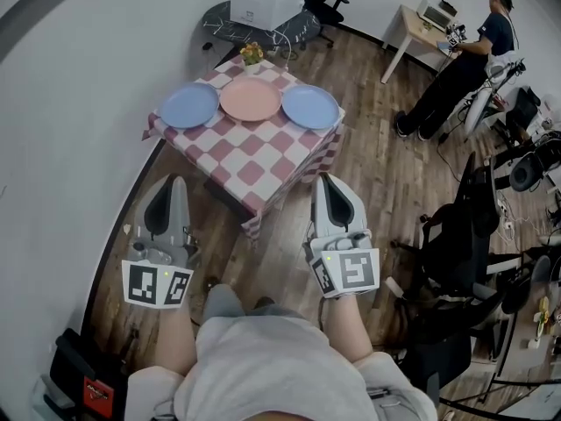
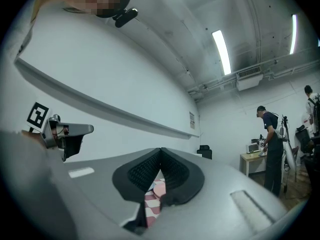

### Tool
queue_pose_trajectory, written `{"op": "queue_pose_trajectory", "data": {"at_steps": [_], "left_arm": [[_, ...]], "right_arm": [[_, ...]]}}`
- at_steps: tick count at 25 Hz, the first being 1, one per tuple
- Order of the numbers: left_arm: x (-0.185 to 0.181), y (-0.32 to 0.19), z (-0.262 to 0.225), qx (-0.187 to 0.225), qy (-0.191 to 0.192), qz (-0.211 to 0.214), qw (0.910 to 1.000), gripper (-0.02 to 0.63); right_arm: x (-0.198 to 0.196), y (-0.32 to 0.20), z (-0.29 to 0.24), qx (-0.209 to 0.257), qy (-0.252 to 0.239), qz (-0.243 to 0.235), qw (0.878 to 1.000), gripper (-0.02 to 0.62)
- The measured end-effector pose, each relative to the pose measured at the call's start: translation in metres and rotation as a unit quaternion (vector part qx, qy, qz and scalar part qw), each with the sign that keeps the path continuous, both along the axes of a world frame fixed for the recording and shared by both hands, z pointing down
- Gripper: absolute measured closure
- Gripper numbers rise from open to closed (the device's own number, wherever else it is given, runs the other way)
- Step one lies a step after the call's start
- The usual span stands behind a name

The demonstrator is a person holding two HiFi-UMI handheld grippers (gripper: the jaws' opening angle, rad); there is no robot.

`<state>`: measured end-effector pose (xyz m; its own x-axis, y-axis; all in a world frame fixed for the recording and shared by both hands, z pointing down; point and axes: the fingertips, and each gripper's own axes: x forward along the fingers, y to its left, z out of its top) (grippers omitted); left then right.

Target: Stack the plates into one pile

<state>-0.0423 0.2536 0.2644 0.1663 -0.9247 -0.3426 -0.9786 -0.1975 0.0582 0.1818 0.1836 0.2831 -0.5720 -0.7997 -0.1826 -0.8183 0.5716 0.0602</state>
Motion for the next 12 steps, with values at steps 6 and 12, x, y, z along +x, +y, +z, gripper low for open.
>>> {"op": "queue_pose_trajectory", "data": {"at_steps": [6,12], "left_arm": [[-0.010,-0.032,0.004,0.009,-0.061,-0.026,0.9978,0.604],[-0.044,-0.083,0.004,0.004,-0.061,-0.020,0.9980,0.604]], "right_arm": [[-0.018,-0.029,0.006,-0.004,-0.006,-0.011,1.000,0.594],[-0.052,-0.072,0.006,-0.002,0.000,0.000,1.000,0.594]]}}
